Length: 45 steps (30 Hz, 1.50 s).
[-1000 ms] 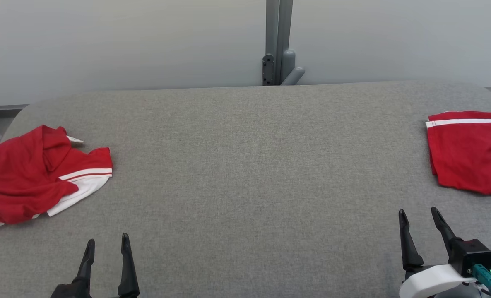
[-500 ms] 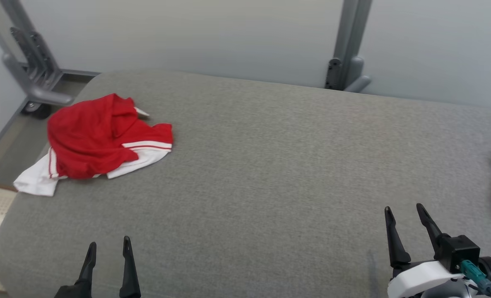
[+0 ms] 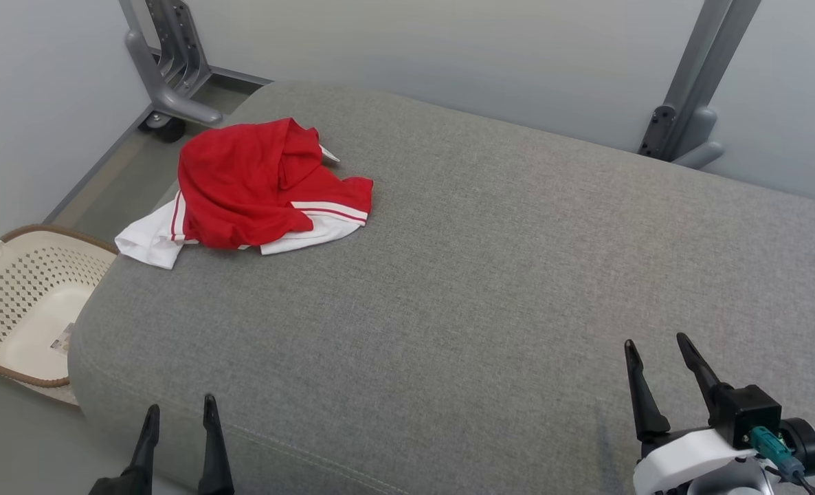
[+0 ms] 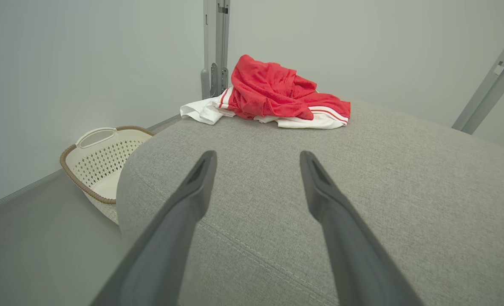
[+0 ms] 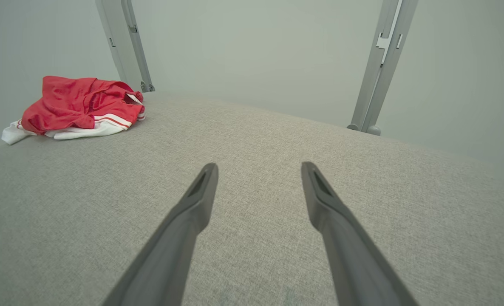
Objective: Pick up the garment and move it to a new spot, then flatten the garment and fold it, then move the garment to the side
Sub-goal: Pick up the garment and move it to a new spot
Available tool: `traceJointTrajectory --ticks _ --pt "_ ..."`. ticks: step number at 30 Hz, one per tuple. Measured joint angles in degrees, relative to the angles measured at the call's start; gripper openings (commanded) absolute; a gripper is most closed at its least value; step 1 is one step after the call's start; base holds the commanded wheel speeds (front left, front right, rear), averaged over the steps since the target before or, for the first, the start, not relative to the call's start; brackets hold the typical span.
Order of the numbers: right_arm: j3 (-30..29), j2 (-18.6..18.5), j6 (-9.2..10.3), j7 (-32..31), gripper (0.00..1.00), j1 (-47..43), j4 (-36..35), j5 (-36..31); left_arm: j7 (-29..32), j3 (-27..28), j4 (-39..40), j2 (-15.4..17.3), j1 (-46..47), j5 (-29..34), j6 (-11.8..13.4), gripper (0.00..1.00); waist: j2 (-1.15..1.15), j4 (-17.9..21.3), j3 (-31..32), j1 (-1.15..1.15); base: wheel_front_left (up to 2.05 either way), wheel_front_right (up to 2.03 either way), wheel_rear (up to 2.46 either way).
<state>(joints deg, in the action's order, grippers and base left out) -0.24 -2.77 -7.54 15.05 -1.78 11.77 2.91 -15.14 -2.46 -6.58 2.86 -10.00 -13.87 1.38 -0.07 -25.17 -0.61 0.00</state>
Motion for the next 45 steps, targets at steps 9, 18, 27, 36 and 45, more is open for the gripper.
traceJointTrajectory --ticks 9,18,27,36,45 --pt "-0.9 -3.8 0.00 0.0 1.00 4.6 -3.4 -1.6 0.0 0.6 -3.4 0.0 12.2 -4.7 -0.4 1.00 0.00 1.6 -6.4 0.00 0.00 0.00 0.00" --pt "-1.1 -10.3 0.00 0.0 1.00 11.3 -7.8 -1.5 1.1 3.2 -18.5 0.6 33.0 -10.0 -3.7 1.00 0.00 3.6 -17.2 0.00 0.00 0.00 0.00" --pt "-0.2 -14.0 0.00 0.0 1.00 15.3 -11.1 -0.8 5.2 6.3 -35.8 5.2 53.9 -15.1 -5.9 1.00 0.00 6.2 -28.5 0.01 0.00 0.00 0.00" --pt "-0.2 -13.4 0.00 0.0 1.00 16.2 -12.8 0.3 7.2 7.1 -52.1 7.7 61.0 -17.0 -6.4 0.14 0.00 11.1 -32.8 0.01 0.00 0.00 0.00" --pt "-1.4 -11.1 0.00 0.0 1.00 14.5 -11.8 1.0 1.5 6.1 -52.4 8.3 60.9 -18.3 -8.5 0.00 0.00 13.3 -29.9 0.01 0.00 0.00 0.00"
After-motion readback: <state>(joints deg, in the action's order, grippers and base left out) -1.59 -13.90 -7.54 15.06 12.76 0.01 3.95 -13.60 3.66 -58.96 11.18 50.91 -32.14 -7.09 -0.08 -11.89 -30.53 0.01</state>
